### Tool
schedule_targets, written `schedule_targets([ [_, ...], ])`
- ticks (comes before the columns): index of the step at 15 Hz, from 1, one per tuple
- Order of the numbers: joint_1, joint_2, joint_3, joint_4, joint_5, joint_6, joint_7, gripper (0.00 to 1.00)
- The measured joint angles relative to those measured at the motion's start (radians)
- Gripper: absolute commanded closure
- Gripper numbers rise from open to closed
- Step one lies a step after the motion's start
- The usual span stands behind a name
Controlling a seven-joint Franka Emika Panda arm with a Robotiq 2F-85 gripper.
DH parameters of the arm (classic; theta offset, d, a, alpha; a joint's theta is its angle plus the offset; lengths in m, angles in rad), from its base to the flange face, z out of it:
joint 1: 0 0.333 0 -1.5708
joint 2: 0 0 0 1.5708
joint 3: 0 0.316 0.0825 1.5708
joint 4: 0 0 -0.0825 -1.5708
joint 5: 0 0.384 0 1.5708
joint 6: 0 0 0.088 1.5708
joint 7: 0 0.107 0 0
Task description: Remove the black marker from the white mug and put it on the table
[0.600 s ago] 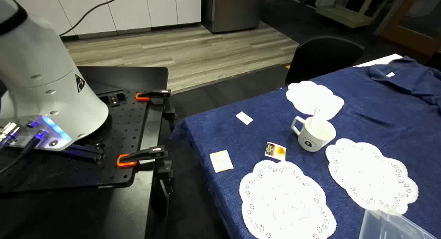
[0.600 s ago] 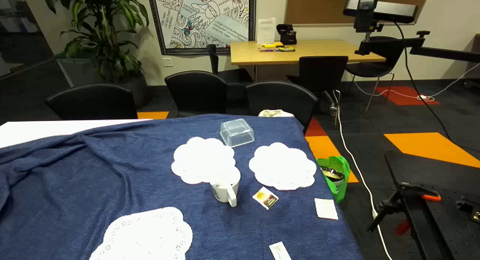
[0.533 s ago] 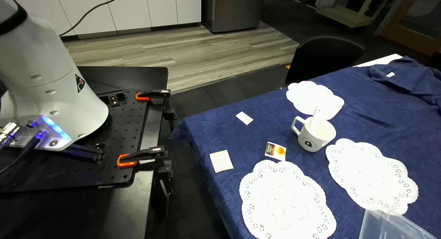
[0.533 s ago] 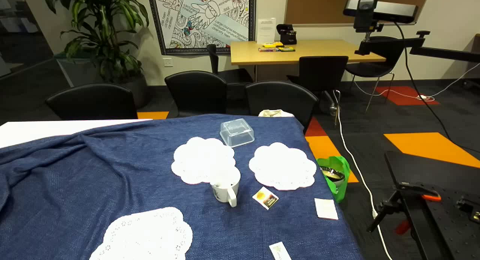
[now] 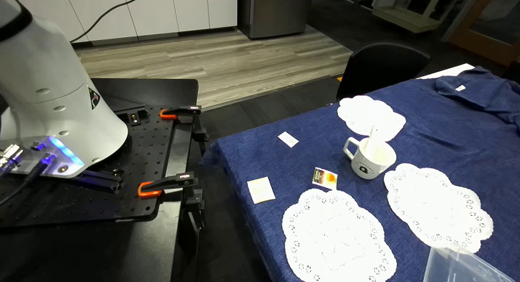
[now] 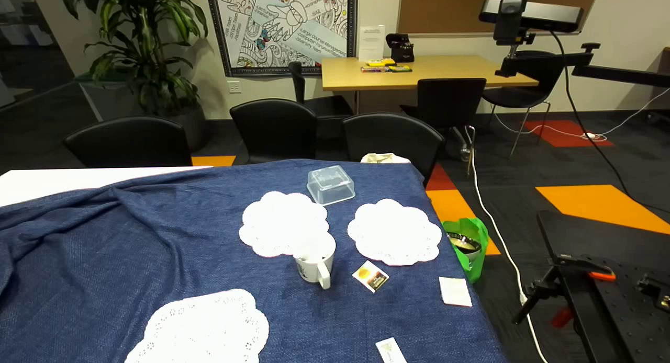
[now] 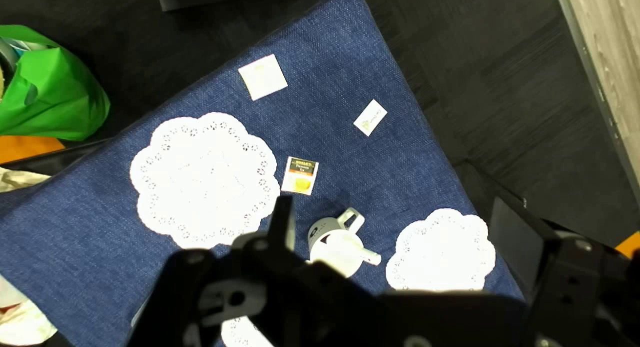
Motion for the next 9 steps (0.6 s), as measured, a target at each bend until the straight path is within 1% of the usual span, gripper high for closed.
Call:
schedule_targets([
  [6, -0.003, 0.009, 0.006, 0.0, 0.005, 0.001, 0.0, 0.0],
  [9, -0.003, 0.04, 0.008, 0.001, 0.037, 0.005, 0.006, 0.0],
])
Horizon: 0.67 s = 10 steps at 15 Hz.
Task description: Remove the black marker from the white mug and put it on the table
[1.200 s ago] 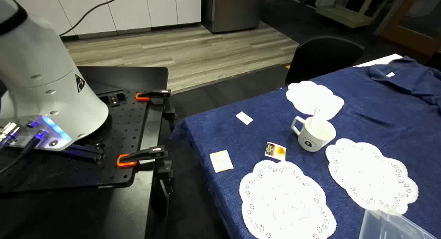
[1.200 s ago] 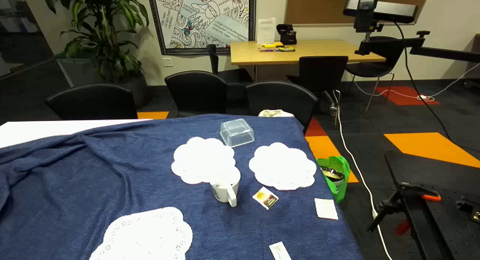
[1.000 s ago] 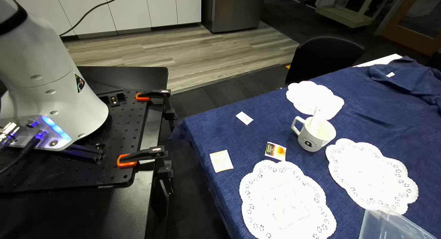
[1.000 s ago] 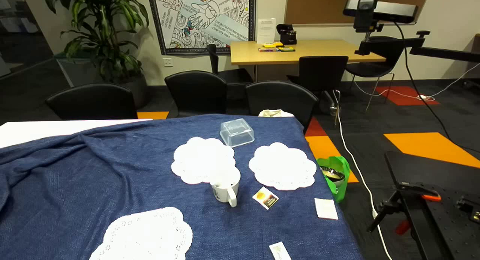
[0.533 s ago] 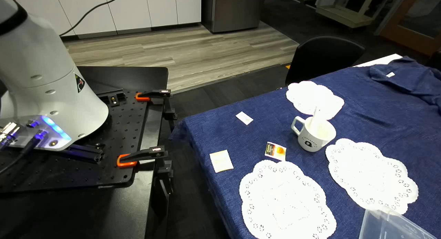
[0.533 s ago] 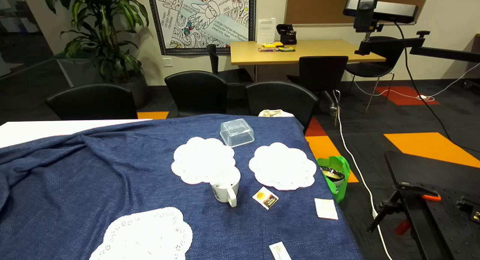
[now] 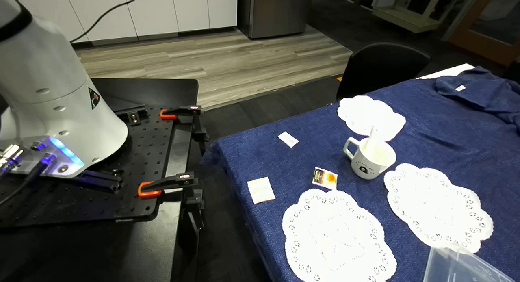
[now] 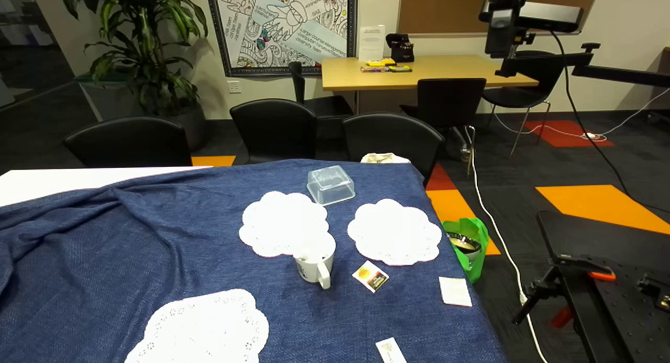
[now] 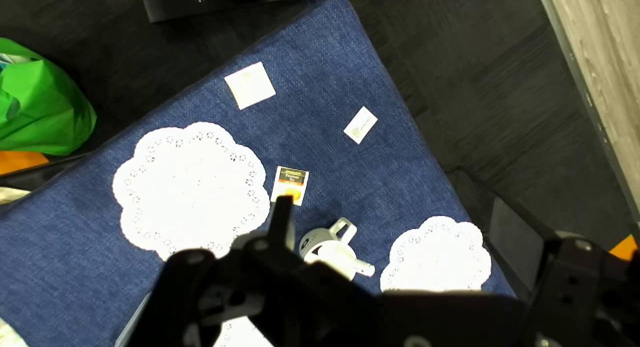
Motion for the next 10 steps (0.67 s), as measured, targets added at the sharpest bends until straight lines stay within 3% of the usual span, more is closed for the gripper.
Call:
schedule_targets([
  [4, 0.0, 0.078, 0.002, 0.008, 0.088, 0.03, 0.029, 0.0],
  [10, -0.015, 0.269, 0.0, 0.063, 0.332, 0.038, 0.067, 0.0],
])
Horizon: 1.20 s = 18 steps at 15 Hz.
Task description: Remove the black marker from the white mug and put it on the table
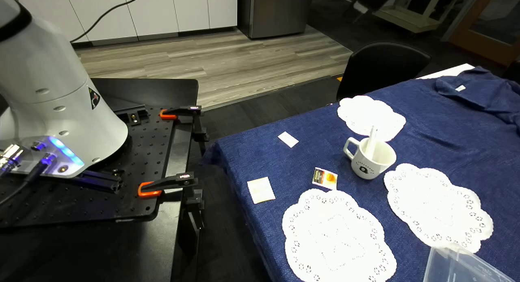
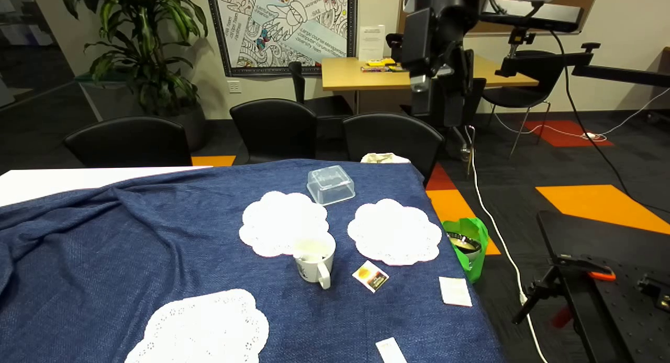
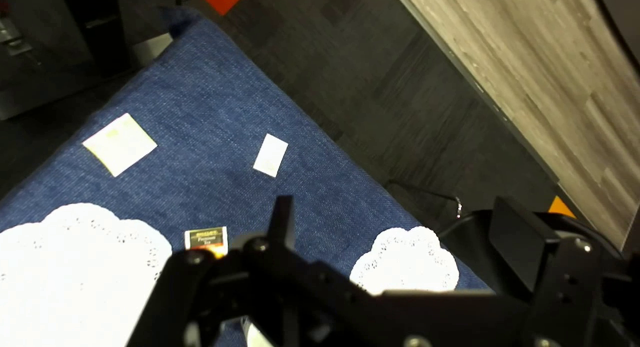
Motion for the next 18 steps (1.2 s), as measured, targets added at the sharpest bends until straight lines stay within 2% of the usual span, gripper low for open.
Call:
schedule_targets([
  [7, -0.025, 0.232, 0.002, 0.091, 0.185, 0.032, 0.144, 0.0],
  [13, -0.025, 0.4, 0.011, 0.168, 0.256, 0.124, 0.277, 0.0],
  [18, -0.031, 0.525, 0.019, 0.229, 0.308, 0.126, 0.332, 0.0],
])
